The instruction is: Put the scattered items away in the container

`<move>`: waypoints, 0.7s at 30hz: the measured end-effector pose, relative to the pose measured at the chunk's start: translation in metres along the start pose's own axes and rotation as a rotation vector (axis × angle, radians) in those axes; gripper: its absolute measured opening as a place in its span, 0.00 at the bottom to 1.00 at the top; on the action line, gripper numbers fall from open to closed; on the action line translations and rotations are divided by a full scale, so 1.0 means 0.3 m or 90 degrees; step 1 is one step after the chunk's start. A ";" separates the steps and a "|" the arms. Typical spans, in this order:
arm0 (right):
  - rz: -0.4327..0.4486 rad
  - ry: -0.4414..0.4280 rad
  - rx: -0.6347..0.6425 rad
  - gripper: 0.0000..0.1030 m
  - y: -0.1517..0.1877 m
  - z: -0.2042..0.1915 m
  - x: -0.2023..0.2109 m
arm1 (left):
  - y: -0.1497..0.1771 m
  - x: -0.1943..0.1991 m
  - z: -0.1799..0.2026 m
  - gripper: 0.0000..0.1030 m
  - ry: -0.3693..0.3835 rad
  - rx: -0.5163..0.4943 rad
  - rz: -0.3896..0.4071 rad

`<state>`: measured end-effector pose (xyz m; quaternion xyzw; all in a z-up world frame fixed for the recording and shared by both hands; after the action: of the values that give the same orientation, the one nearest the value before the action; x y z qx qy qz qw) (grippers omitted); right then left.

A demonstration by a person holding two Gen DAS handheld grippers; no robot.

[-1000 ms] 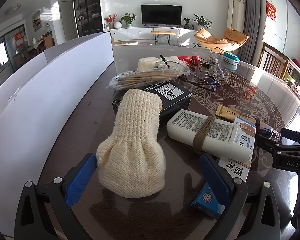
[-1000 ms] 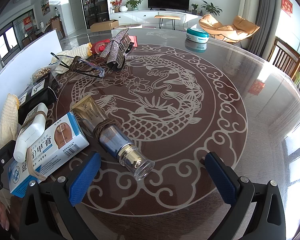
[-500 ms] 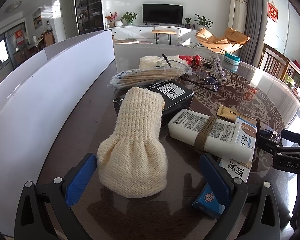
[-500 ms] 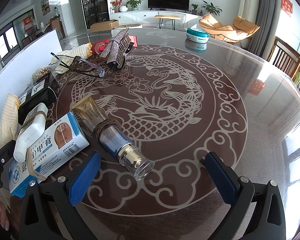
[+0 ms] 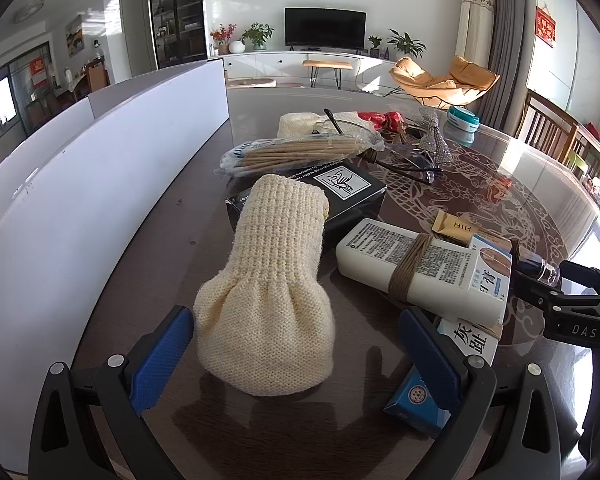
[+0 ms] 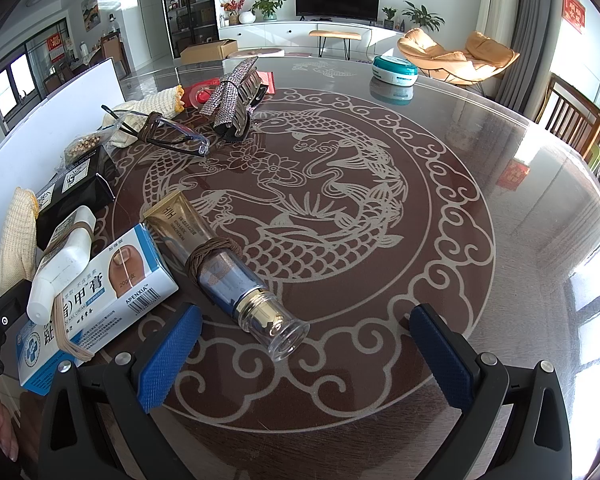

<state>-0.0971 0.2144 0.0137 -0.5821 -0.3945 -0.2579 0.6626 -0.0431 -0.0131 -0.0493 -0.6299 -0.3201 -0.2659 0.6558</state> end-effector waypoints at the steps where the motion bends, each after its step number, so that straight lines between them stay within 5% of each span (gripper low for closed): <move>1: 0.000 0.000 0.000 1.00 0.000 0.000 0.000 | 0.000 -0.001 0.002 1.00 0.001 -0.001 -0.001; 21: 0.000 0.000 0.000 1.00 0.000 0.000 0.000 | -0.001 -0.007 0.003 1.00 -0.001 -0.002 -0.003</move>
<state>-0.0971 0.2143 0.0137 -0.5821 -0.3944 -0.2579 0.6626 -0.0447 -0.0122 -0.0508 -0.6305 -0.3215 -0.2678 0.6538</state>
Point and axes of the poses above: each gripper's, at about its wrist camera, not at the fingertips, and x roughly against the way its jaws point, z to its right, y to its underside, the point moved 5 cm from there along -x, roughly the way its jaws point, and after that the axes turned 1 degree about -z, right-handed, at the moved point
